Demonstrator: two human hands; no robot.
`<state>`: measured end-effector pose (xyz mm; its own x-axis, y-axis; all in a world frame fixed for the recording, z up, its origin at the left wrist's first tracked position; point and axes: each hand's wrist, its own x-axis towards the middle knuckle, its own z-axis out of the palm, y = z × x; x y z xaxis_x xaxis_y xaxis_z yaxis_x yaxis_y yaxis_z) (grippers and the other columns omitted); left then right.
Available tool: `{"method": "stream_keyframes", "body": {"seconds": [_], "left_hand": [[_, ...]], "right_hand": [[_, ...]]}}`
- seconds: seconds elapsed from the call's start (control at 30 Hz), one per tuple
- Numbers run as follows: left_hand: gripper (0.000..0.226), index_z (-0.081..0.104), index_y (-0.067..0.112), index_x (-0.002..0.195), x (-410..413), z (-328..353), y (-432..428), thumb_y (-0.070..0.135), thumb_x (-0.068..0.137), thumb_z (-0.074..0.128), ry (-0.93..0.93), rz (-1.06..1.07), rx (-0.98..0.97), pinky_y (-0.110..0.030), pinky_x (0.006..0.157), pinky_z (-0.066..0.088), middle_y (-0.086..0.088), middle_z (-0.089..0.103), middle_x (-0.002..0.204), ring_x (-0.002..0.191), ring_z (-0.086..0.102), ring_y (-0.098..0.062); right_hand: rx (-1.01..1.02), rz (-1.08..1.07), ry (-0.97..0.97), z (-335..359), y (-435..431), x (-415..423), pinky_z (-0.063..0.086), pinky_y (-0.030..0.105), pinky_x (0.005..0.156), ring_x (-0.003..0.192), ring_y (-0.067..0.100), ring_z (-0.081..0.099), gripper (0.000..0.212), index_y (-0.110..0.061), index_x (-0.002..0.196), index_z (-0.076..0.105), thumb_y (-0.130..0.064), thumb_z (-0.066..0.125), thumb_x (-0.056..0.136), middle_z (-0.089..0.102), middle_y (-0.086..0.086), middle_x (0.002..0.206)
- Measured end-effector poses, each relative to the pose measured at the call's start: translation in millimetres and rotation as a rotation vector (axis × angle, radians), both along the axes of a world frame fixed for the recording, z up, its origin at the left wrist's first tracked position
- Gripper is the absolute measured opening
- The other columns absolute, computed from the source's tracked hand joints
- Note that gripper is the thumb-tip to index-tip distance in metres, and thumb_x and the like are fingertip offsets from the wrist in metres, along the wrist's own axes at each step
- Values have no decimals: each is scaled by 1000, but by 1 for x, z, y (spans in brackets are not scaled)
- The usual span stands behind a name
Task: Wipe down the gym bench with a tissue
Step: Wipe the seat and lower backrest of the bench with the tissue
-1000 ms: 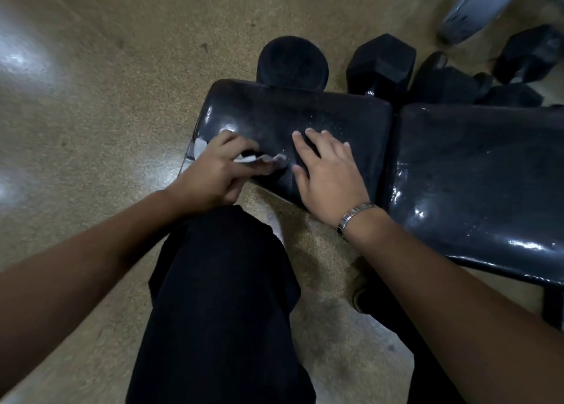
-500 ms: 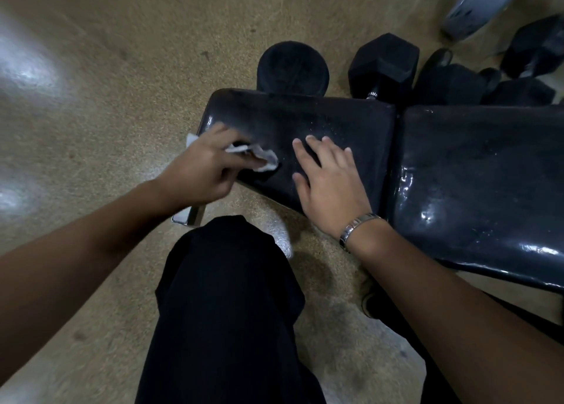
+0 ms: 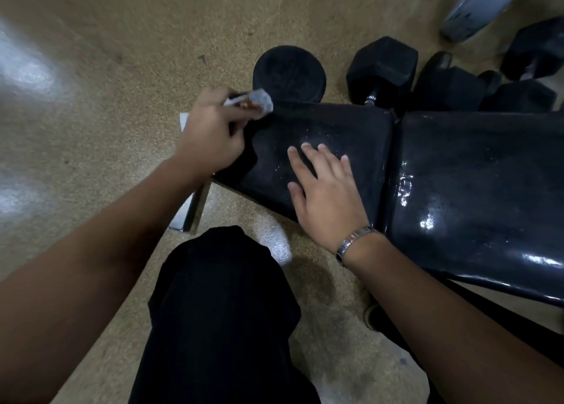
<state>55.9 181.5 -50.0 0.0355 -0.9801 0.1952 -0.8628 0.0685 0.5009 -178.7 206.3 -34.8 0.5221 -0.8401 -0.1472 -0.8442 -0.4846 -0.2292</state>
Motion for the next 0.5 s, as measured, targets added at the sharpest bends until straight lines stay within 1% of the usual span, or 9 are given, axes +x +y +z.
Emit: {"method": "stream_keyframes", "body": {"seconds": [0.07,0.1,0.17,0.23,0.3,0.37,0.4,0.43,0.5], "left_hand": [[37,78,19,112,-10,1,-19,13,85,52,-2,102,45,-39,91,42,-17,65,105,104,57,-40],[38,78,20,111,-17,2,-19,13,84,52,0,90,62,-39,92,42,-16,65,106,104,57,-40],[35,78,18,110,-26,3,-4,7,84,57,17,-44,50,-40,93,43,-15,65,108,104,56,-38],[35,78,18,112,-23,10,13,6,85,60,39,-173,38,-36,96,43,-13,66,114,106,57,-35],[35,78,18,112,-16,12,5,8,85,59,-1,-156,55,-33,95,40,-13,67,114,106,58,-37],[37,77,18,113,-17,9,-21,12,85,54,-52,-52,92,-37,93,42,-17,66,108,102,57,-42],[40,77,18,114,-22,9,-32,14,84,51,-67,-28,116,-41,94,44,-19,66,107,103,57,-44],[41,77,18,114,-27,11,-38,17,83,49,-65,-33,148,-44,95,45,-19,65,107,105,56,-44],[40,76,20,114,-35,17,-35,19,83,50,-74,-117,194,-47,96,46,-17,65,107,107,57,-40]], "right_hand": [[14,0,-7,1,-1,0,16,53,122,149,26,23,54,-22,154,30,-36,39,103,34,2,158],[24,2,-6,1,-1,-1,15,53,122,149,25,22,54,-23,155,29,-36,39,103,33,2,158],[44,5,-12,3,-1,-2,14,52,123,150,25,21,54,-23,155,29,-37,40,103,32,1,159],[72,2,-25,6,-3,-3,14,50,123,150,23,20,54,-24,154,30,-36,42,103,32,0,159],[112,-2,-45,11,-6,-4,13,48,124,150,20,19,55,-26,154,30,-36,43,102,30,-3,159],[150,-2,-76,16,-10,-6,14,44,124,150,18,20,54,-26,153,32,-32,46,102,31,-5,159],[168,-2,-97,20,-13,-8,14,42,124,149,17,21,52,-25,152,35,-30,47,101,32,-5,159],[187,-3,-121,22,-15,-10,14,40,124,149,16,22,50,-24,150,38,-26,48,101,33,-5,159],[225,-7,-174,26,-18,-14,15,35,124,148,13,24,46,-20,146,45,-20,48,100,36,-5,157]]}}
